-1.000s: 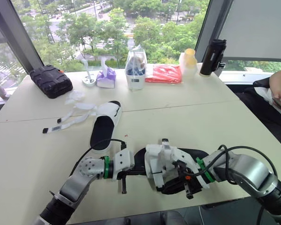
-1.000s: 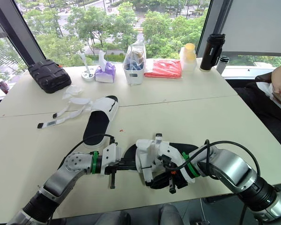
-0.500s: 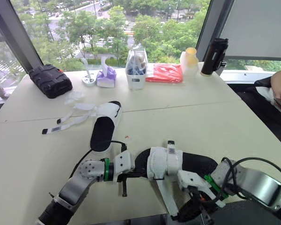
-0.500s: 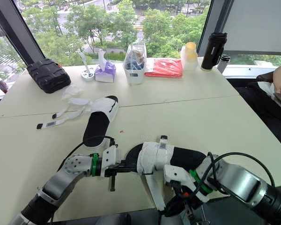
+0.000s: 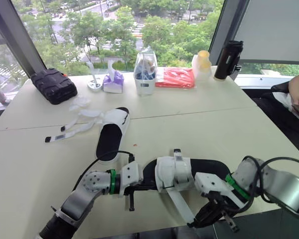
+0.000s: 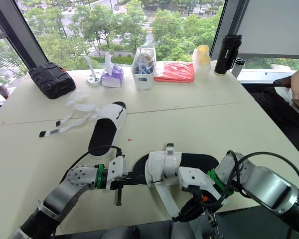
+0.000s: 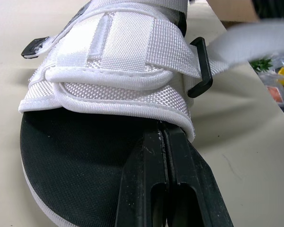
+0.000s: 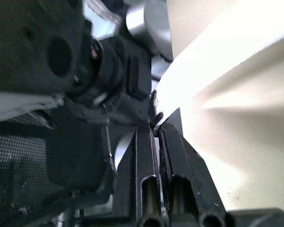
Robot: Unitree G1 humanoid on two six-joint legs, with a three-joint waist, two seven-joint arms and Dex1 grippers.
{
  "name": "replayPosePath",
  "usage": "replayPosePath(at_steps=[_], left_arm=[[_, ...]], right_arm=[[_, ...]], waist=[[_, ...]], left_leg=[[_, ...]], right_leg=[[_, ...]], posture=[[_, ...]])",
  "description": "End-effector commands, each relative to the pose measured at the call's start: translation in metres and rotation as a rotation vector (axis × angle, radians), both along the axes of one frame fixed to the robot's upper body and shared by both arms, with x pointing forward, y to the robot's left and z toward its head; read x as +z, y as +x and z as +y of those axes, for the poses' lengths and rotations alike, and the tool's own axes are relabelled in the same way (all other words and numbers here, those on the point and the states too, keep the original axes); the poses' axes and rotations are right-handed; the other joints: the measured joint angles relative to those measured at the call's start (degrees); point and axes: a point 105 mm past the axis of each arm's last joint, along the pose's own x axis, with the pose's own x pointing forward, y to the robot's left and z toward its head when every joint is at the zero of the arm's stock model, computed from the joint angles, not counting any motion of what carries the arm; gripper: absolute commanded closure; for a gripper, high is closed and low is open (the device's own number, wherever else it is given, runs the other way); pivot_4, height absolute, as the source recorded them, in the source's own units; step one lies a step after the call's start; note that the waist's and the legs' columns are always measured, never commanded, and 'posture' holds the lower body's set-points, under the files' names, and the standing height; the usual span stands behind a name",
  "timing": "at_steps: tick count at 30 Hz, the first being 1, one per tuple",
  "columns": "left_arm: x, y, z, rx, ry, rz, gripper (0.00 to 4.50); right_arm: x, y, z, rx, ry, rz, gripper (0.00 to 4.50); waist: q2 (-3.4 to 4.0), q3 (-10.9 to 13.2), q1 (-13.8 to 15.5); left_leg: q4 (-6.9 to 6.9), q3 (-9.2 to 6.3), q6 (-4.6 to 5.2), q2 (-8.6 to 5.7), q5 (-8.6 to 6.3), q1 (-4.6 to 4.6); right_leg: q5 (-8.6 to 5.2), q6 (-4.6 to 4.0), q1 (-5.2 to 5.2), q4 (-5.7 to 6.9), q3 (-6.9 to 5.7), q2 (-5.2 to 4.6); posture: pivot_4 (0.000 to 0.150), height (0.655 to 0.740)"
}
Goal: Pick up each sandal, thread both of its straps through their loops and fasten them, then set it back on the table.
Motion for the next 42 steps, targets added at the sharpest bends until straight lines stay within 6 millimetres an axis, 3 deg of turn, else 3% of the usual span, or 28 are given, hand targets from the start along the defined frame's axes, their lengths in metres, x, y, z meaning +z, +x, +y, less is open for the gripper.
replayPosePath(at_steps=[1, 3, 7, 12, 17, 20, 27, 33, 42], left_arm=[[-0.031, -0.010, 0.006, 0.001, 0.091, 0.113, 4.50], [-0.031, -0.009, 0.006, 0.001, 0.090, 0.113, 4.50], [-0.030, -0.007, 0.005, 0.004, 0.088, 0.109, 4.50], [-0.030, -0.005, 0.006, 0.012, 0.090, 0.103, 4.50], [-0.030, -0.005, 0.006, 0.020, 0.091, 0.098, 4.50], [-0.031, -0.005, 0.006, 0.026, 0.090, 0.100, 4.50], [-0.032, -0.005, 0.006, 0.020, 0.091, 0.100, 4.50], [-0.032, -0.005, 0.006, 0.014, 0.093, 0.100, 4.50], [-0.033, -0.004, 0.006, 0.011, 0.095, 0.096, 4.50]], right_arm=[[0.043, 0.011, 0.011, 0.026, 0.094, -0.089, 4.49], [0.053, 0.018, 0.018, 0.018, 0.127, -0.108, 4.49], [0.072, 0.052, 0.044, -0.048, 0.244, -0.137, 4.49], [0.038, 0.084, 0.051, -0.125, 0.208, -0.109, 4.49], [0.022, 0.103, 0.046, -0.179, 0.183, -0.115, 4.49], [0.029, 0.109, 0.045, -0.219, 0.221, -0.121, 3.73], [0.043, 0.110, 0.046, -0.267, 0.266, -0.093, 0.25], [0.048, 0.097, 0.055, -0.283, 0.302, 0.018, 0.25], [0.027, 0.091, 0.070, -0.285, 0.272, 0.062, 0.25]], waist=[[-0.01, 0.01, 0.02], [-0.12, 0.00, 0.14], [-0.06, 0.01, 0.03], [-0.22, -0.05, 0.04], [-0.17, -0.03, 0.08], [-0.16, -0.03, 0.00], [-0.16, -0.03, 0.02], [-0.15, -0.04, 0.01], [-0.13, -0.05, 0.01]], left_leg=[[0.00, 0.00, 0.00, 0.00, 0.00, 0.00], [0.00, -0.05, 0.00, 0.04, 0.00, 0.01], [0.01, 0.00, 0.00, 0.01, 0.00, 0.01], [0.01, -0.06, 0.01, -0.04, -0.01, 0.00], [0.02, -0.04, 0.01, -0.13, 0.00, -0.05], [0.02, -0.03, 0.01, -0.13, 0.00, -0.04], [0.02, -0.05, 0.00, -0.12, 0.00, -0.03], [0.02, -0.05, 0.00, -0.12, 0.00, -0.03], [0.02, -0.05, 0.00, -0.12, 0.00, -0.02]], right_leg=[[-0.04, -0.07, 0.00, 0.00, 0.00, 0.00], [-0.04, -0.08, 0.01, 0.01, -0.03, 0.05], [-0.01, -0.07, -0.01, 0.05, 0.02, 0.01], [0.07, 0.05, 0.01, 0.06, -0.02, -0.01], [0.09, 0.04, -0.08, 0.10, 0.03, -0.08], [0.09, 0.05, -0.08, 0.11, 0.03, -0.08], [0.09, 0.04, -0.07, 0.14, 0.03, -0.07], [0.10, 0.03, -0.07, 0.14, 0.03, -0.07], [0.10, 0.03, -0.07, 0.15, 0.03, -0.07]], posture=[[0.150, 0.7400], [0.150, 0.7400], [0.150, 0.7400], [0.150, 0.7400], [0.150, 0.7400], [0.150, 0.7400], [0.150, 0.7400], [0.150, 0.7400], [0.150, 0.7400]])
